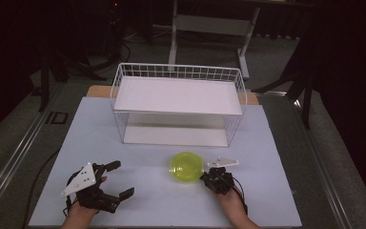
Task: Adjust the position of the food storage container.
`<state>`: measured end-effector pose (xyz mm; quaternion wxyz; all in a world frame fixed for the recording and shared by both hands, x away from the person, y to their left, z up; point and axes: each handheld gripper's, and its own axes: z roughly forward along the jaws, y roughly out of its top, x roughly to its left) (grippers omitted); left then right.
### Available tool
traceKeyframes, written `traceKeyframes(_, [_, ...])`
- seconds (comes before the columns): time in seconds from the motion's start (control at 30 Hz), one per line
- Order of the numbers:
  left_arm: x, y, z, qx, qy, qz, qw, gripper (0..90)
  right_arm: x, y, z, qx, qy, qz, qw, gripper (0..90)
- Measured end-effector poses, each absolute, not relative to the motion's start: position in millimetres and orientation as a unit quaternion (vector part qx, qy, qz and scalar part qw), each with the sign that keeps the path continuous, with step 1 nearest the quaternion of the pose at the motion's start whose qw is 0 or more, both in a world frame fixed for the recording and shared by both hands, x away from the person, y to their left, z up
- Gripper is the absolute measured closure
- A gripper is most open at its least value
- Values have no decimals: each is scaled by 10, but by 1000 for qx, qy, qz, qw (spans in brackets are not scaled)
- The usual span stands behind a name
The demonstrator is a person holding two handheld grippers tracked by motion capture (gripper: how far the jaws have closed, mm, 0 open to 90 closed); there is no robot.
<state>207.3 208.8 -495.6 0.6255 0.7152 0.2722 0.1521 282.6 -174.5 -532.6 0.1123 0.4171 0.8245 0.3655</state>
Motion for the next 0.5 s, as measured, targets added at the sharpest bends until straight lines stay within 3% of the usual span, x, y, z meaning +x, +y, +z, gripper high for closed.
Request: traceKeyframes(0.5, [2073, 2075, -4961, 718, 269, 150, 624, 7, 2928, -1413, -5357, 396, 831, 377, 97, 900])
